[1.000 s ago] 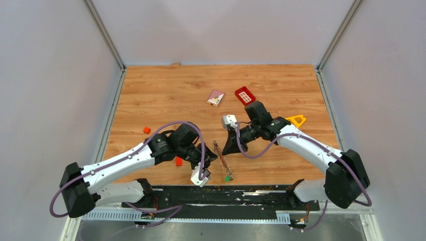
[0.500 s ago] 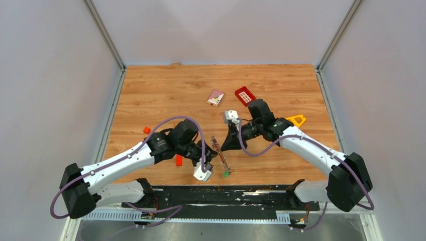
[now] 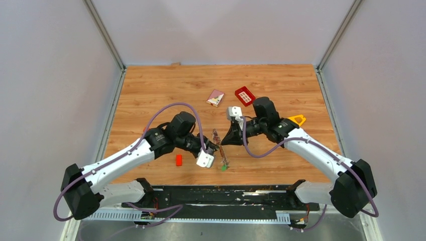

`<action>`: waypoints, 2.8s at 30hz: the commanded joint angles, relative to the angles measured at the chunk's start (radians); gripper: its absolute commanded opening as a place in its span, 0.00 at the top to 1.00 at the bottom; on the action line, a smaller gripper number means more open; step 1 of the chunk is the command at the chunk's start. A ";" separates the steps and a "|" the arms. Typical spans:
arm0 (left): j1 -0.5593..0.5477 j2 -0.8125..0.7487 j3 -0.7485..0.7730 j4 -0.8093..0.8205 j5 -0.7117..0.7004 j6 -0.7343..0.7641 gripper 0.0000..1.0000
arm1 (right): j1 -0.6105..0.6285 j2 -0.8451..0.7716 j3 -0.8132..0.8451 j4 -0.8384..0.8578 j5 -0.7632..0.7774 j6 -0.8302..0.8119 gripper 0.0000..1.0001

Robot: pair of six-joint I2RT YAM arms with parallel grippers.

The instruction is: Put the keys on the keyring

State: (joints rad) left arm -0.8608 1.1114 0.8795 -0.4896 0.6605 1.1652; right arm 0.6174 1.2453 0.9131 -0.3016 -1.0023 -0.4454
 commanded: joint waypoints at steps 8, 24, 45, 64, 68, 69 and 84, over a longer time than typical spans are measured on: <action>0.069 -0.039 0.007 0.051 0.063 -0.183 0.44 | -0.042 -0.070 0.030 0.087 0.004 0.006 1.00; 0.144 -0.044 -0.010 0.341 0.147 -0.599 0.52 | -0.062 -0.082 0.036 0.108 -0.020 0.036 1.00; 0.145 -0.008 0.016 0.358 0.185 -0.644 0.56 | -0.065 -0.058 0.033 0.119 -0.011 0.051 1.00; 0.147 0.045 0.049 0.375 0.193 -0.726 0.72 | -0.064 -0.063 0.032 0.120 0.004 0.050 1.00; 0.147 0.060 0.060 0.372 0.192 -0.737 0.79 | -0.063 -0.062 0.030 0.124 0.007 0.051 1.00; 0.147 0.063 0.063 0.373 0.192 -0.741 0.82 | -0.064 -0.062 0.029 0.124 0.009 0.050 1.00; 0.147 0.068 0.120 0.272 0.125 -0.745 1.00 | -0.063 -0.077 0.010 0.122 0.054 0.011 0.99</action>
State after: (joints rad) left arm -0.7090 1.1866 0.9291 -0.1596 0.8101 0.4305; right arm 0.5549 1.1900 0.9134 -0.2405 -0.9688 -0.4072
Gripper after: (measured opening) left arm 0.008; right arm 0.014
